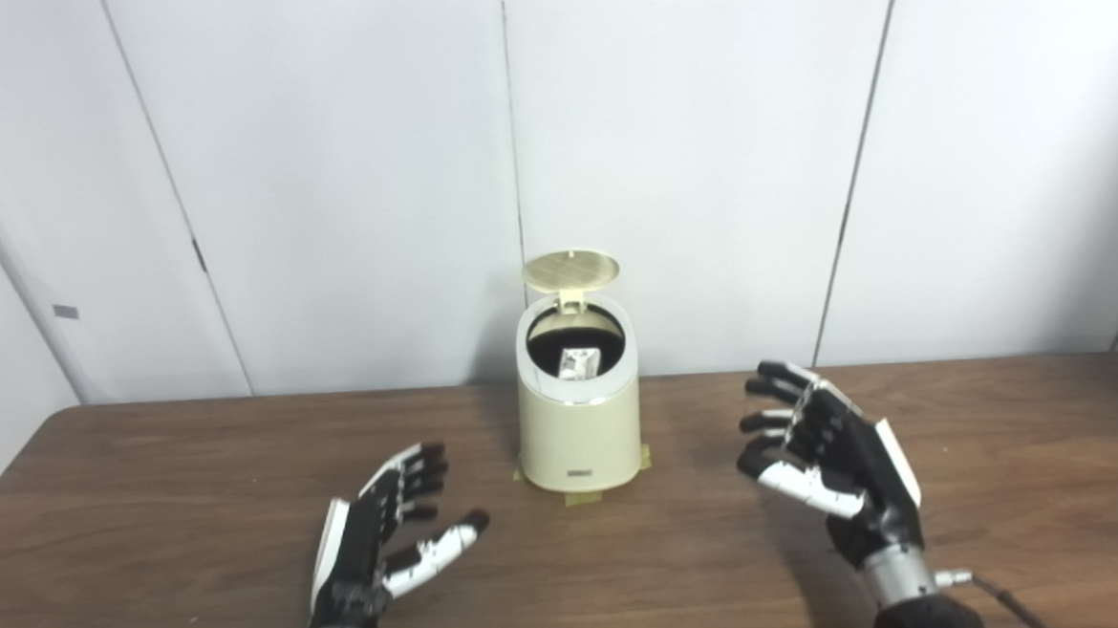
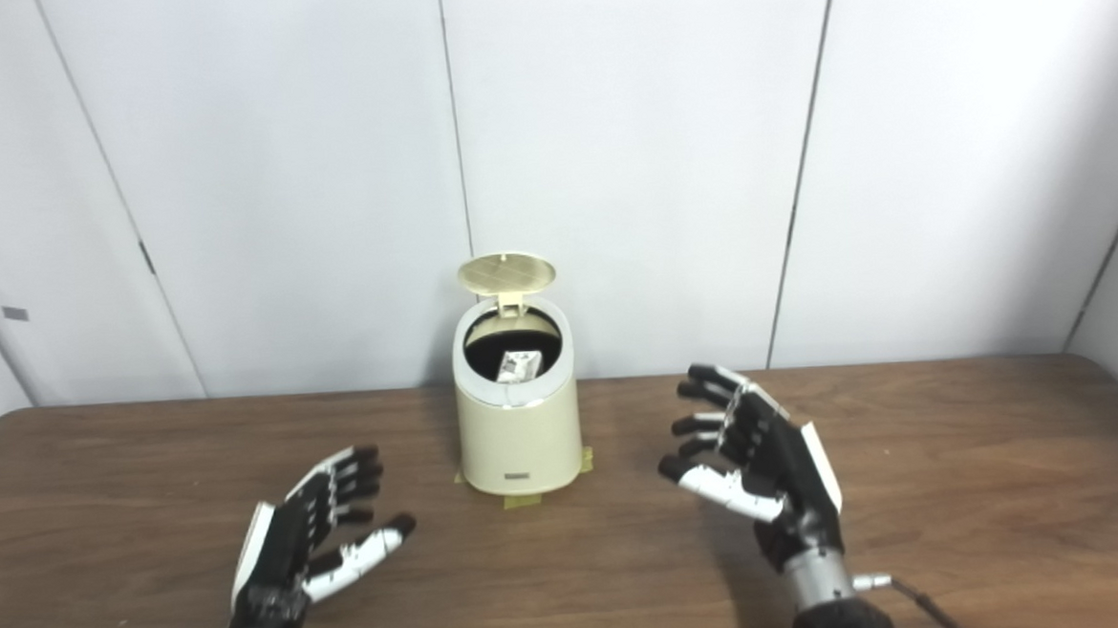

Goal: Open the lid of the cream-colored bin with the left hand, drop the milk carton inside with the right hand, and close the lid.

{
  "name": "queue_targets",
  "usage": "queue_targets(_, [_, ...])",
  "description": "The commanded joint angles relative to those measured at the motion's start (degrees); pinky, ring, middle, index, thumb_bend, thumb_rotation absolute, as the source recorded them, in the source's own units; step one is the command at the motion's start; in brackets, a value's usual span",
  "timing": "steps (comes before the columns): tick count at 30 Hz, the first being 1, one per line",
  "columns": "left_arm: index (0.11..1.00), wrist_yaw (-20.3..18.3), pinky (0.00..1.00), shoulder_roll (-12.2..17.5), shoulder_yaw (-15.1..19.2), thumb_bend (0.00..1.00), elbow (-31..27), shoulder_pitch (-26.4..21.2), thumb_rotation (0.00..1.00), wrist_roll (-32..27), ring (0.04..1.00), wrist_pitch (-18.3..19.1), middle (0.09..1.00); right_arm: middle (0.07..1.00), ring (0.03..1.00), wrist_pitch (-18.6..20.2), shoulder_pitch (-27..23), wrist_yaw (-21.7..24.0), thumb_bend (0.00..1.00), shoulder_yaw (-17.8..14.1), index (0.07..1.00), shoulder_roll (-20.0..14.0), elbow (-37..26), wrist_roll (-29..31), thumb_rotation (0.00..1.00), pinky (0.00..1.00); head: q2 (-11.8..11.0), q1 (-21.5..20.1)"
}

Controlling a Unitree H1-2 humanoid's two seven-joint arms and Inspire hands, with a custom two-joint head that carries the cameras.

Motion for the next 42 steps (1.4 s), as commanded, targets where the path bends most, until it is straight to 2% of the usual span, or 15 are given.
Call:
queue_targets(1, [0.927,-1.7,0.81,1.3,-0.2,0.89,-2.8,-6.0,0.38,-0.4,0.878,-0.1,0.885,0.742,0.589,-1.2,-2.5,-0.1,0.75,-1.1,0.748,-0.6,-1.5,0.5,0.19,0.48,-0.2,0.0])
queue_targets(5, [0.944,-5.2,0.72,3.3,-0.6,0.95,-2.6,-11.8,0.39,-1.3,0.839,2.5,0.888,0.740,0.587,-1.7,-2.8,0.2,0.74,-1.5,0.746,-0.4,-0.7,0.3,0.17,0.49,-0.6,0.1])
queue_targets(7, [0.935,-5.8,0.68,4.1,-1.1,0.97,-1.6,-16.1,0.38,0.2,0.832,4.2,0.880,0.736,0.590,-1.9,-2.9,0.1,0.74,-1.4,0.738,-0.5,-0.8,-0.3,0.18,0.49,-0.8,0.0])
queue_targets(10, [0.925,-6.1,0.69,4.9,-1.8,1.00,-0.3,-20.0,0.39,2.1,0.861,5.5,0.877,0.734,0.595,-1.7,-2.9,0.1,0.74,-1.4,0.734,-0.4,-0.9,-0.5,0.18,0.49,-0.9,0.0])
queue_targets(16, [0.950,-7.2,0.88,6.2,-3.9,1.00,3.0,-28.1,0.40,6.5,0.985,9.3,0.944,0.719,0.582,-1.6,-2.8,-0.2,0.75,-1.2,0.724,-0.4,-1.0,-1.7,0.18,0.48,-0.9,-0.3])
queue_targets(21, [0.990,-8.9,0.96,7.1,-6.4,1.00,5.9,-33.7,0.46,10.0,1.000,11.3,0.997,0.716,0.582,-1.6,-2.6,0.0,0.75,-0.9,0.724,-0.4,-1.3,-2.5,0.18,0.48,-1.0,-0.6])
queue_targets(24, [0.982,-9.5,0.97,7.5,-7.7,1.00,7.1,-35.8,0.45,11.6,1.000,11.4,0.995,0.719,0.587,-1.6,-2.3,0.3,0.76,-0.7,0.726,-0.4,-1.8,-2.7,0.19,0.49,-0.9,-0.8])
queue_targets(31, [0.949,-11.9,0.83,9.6,-12.6,1.00,10.9,-40.4,0.46,17.3,0.996,11.1,0.981,0.708,0.607,-1.2,-2.2,0.6,0.76,-0.3,0.723,-0.3,-2.3,-2.9,0.21,0.48,-0.9,-1.1])
queue_targets(34, [0.925,-13.8,0.98,10.9,-14.4,1.00,11.6,-41.1,0.40,18.4,1.000,9.8,0.979,0.704,0.600,-1.4,-2.2,0.6,0.76,-0.1,0.726,-0.2,-2.3,-3.0,0.21,0.47,-0.8,-1.3])
queue_targets(42, [0.819,-19.5,1.00,12.2,-15.0,1.00,9.9,-40.7,0.36,17.1,1.000,9.2,0.900,0.696,0.614,-1.0,-2.2,0.1,0.77,0.3,0.731,0.0,-2.5,-4.3,0.23,0.48,-0.7,-1.6])
